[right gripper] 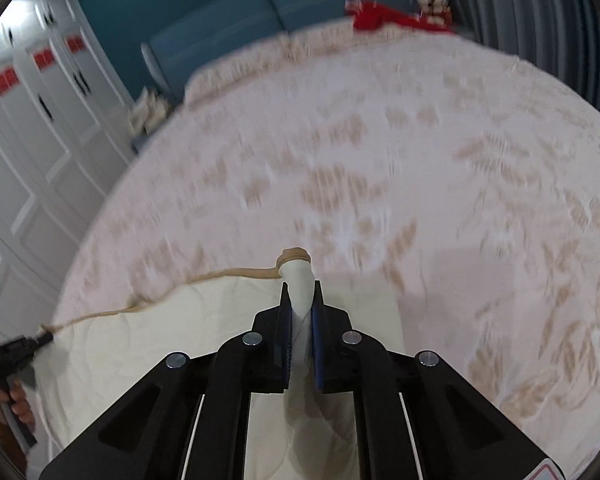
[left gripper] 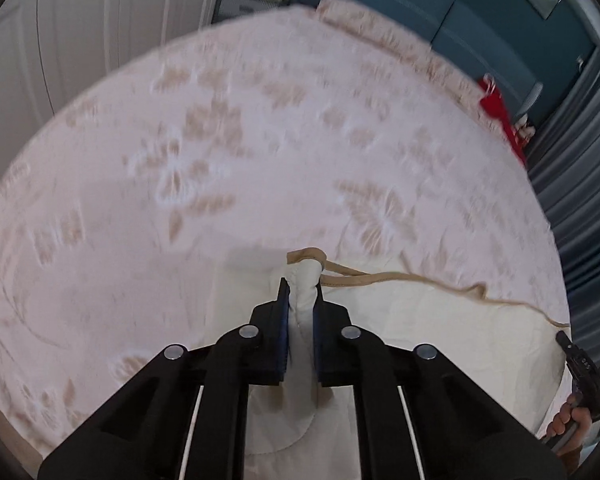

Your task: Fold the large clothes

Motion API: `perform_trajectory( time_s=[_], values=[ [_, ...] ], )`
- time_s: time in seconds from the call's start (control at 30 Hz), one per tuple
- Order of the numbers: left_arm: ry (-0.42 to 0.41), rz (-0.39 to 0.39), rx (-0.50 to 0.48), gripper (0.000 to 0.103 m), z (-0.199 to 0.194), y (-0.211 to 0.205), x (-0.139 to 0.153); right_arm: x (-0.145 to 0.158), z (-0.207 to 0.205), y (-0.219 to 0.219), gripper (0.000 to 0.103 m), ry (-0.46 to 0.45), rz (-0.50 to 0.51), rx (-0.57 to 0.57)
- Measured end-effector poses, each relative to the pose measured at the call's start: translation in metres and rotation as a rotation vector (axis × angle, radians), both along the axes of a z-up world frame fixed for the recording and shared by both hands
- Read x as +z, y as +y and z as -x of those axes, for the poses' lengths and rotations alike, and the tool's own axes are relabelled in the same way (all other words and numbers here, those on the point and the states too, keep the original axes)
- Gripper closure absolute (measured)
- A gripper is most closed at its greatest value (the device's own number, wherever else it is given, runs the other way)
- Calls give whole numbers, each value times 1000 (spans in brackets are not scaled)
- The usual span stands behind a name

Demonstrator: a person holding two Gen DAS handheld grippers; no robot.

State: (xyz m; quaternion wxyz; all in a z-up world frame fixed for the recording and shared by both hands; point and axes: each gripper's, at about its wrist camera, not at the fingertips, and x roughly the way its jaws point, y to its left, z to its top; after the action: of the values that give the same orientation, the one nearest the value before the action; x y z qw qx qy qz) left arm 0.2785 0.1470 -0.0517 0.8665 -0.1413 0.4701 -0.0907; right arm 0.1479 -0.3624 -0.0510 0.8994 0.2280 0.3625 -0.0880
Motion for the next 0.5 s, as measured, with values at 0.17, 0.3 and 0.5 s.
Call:
perform_trajectory(
  time_s=[0.17,0.3,0.5],
  values=[
    [56,-109,-3,95,-18,-17,-29,-35,-18,-9,96,105,10,-34],
    [122,-189,11,94,-19,-28,-75,-80,-23,-3,96,220,29,-28],
    [103,-306,8,86,-19,-42,-79,-85,-32,6,92,263,107,-11]
  ],
)
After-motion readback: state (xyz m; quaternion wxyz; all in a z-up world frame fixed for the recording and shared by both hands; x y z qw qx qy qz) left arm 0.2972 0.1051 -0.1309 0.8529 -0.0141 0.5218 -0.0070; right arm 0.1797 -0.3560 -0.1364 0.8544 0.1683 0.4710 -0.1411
